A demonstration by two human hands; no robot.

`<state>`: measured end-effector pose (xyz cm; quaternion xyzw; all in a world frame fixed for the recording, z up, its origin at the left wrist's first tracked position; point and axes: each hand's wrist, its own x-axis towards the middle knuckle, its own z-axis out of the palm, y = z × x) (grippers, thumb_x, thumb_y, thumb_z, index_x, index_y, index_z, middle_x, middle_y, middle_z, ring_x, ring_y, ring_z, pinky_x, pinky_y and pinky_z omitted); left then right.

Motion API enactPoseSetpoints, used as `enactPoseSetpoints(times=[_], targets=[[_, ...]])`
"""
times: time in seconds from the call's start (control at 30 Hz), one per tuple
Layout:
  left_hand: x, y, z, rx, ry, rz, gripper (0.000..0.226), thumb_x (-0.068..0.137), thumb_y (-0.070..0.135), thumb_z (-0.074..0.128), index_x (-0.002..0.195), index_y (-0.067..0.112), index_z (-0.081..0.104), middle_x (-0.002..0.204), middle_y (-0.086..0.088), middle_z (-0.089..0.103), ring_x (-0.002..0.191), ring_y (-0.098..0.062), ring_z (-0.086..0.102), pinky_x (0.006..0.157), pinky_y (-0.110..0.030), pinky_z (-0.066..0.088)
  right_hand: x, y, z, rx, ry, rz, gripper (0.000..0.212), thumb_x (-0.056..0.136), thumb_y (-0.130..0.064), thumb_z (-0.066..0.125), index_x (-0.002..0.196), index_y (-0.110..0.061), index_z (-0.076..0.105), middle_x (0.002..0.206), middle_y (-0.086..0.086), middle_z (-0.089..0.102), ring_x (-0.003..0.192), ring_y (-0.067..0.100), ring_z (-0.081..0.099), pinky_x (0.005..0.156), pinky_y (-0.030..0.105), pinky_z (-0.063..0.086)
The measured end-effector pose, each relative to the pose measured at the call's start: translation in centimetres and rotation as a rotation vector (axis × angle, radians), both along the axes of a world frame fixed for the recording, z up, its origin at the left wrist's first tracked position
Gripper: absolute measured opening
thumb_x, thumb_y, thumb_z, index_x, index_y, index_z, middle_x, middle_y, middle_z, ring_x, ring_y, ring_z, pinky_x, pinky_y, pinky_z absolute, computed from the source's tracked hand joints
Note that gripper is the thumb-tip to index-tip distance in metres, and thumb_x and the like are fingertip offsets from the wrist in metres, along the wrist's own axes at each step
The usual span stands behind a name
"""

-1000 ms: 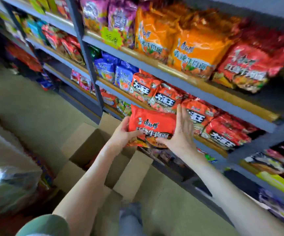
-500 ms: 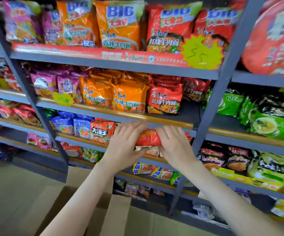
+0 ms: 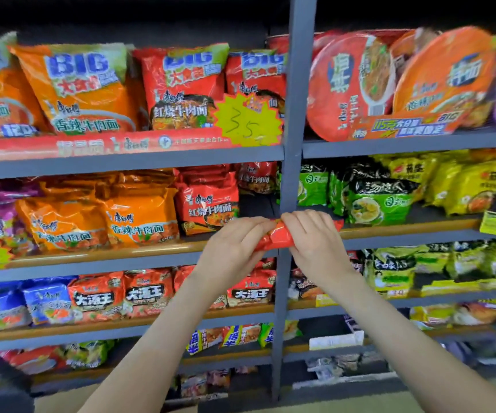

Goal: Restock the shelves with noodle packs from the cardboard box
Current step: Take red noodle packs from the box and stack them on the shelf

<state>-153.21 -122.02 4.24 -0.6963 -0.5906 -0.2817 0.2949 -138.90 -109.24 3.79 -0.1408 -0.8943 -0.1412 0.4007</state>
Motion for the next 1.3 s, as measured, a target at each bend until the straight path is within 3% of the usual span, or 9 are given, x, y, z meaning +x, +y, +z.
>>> enactPoseSetpoints(times=[0.17,0.37,0.47,0.63,0.8,0.93,1.07,1.3], targets=[[1.6,4.5,-0.6,0.069,0.015,-0.045,0.038,0.088,0.020,0.056,0.123,0.004,0.059,0.122,-0.013,0.062,0.110,-0.023,0.055,0.096,-0.029,0.040,2.7,3.5,-0.4,-0.059,0.033,-0.132,0.051,0.062,0.002,0.076,0.110,-0.003,0.059,0.097,0.010,0.062,0.092,0.030,0.053,0.084,0.036,0.033],[2.6,7.8,-1.1,0.098,-0.024,-0.024,0.043,0.090,0.029,0.056,0.128,0.011,0.045,0.117,-0.009,0.065,0.105,-0.020,0.055,0.089,-0.031,0.044,5.0,7.9,-0.1,-0.172,0.018,-0.139,0.049,0.063,-0.003,0.079,0.108,-0.005,0.061,0.096,0.009,0.063,0.094,0.025,0.047,0.084,0.033,0.031],[2.3,8.8,-1.3,0.134,-0.043,0.023,0.034,0.092,0.026,0.051,0.121,0.010,0.047,0.110,-0.010,0.067,0.103,-0.019,0.056,0.088,-0.028,0.042,6.3,10.4,0.0,-0.287,0.013,-0.115,0.044,0.072,-0.015,0.080,0.109,-0.009,0.060,0.100,0.006,0.062,0.094,0.030,0.055,0.087,0.036,0.034],[1.7,10.9,-1.9,0.174,-0.018,0.102,0.023,0.092,0.014,0.049,0.113,0.008,0.052,0.103,-0.011,0.067,0.096,-0.024,0.060,0.084,-0.031,0.044,6.7,14.1,0.9,-0.449,-0.040,-0.175,0.047,0.075,-0.023,0.078,0.114,-0.009,0.055,0.108,0.007,0.058,0.102,0.029,0.050,0.091,0.039,0.031],[1.8,12.5,-2.8,0.197,0.004,0.142,0.025,0.090,0.008,0.051,0.115,0.007,0.051,0.106,-0.014,0.066,0.097,-0.027,0.059,0.081,-0.036,0.049,4.7,14.6,1.5,-0.333,-0.149,-0.236,0.045,0.078,-0.024,0.075,0.117,-0.013,0.053,0.109,0.003,0.056,0.104,0.026,0.047,0.088,0.034,0.029],[0.8,12.0,-2.9,0.238,-0.001,0.154,0.026,0.088,0.005,0.052,0.114,0.007,0.050,0.101,-0.016,0.066,0.097,-0.024,0.053,0.082,-0.032,0.044,1.6,14.0,1.2,-0.253,-0.173,-0.242,0.041,0.077,-0.017,0.075,0.112,-0.011,0.055,0.106,0.005,0.058,0.100,0.027,0.049,0.084,0.035,0.031],[-1.8,9.9,-3.3,0.249,-0.026,0.217,0.026,0.088,0.006,0.051,0.115,0.006,0.049,0.100,-0.017,0.066,0.095,-0.025,0.053,0.077,-0.036,0.049,-0.9,13.8,0.9,-0.273,-0.170,-0.263,0.043,0.074,-0.010,0.076,0.112,-0.008,0.057,0.106,0.008,0.060,0.100,0.030,0.051,0.087,0.039,0.036],[-6.6,7.8,-3.6,0.113,-0.022,0.279,0.032,0.085,-0.001,0.054,0.116,0.004,0.047,0.105,-0.020,0.065,0.093,-0.033,0.062,0.076,-0.041,0.055,-2.0,14.8,0.6,-0.311,-0.205,-0.378,0.045,0.081,-0.016,0.070,0.122,-0.007,0.053,0.121,0.010,0.056,0.114,0.029,0.046,0.094,0.037,0.029]])
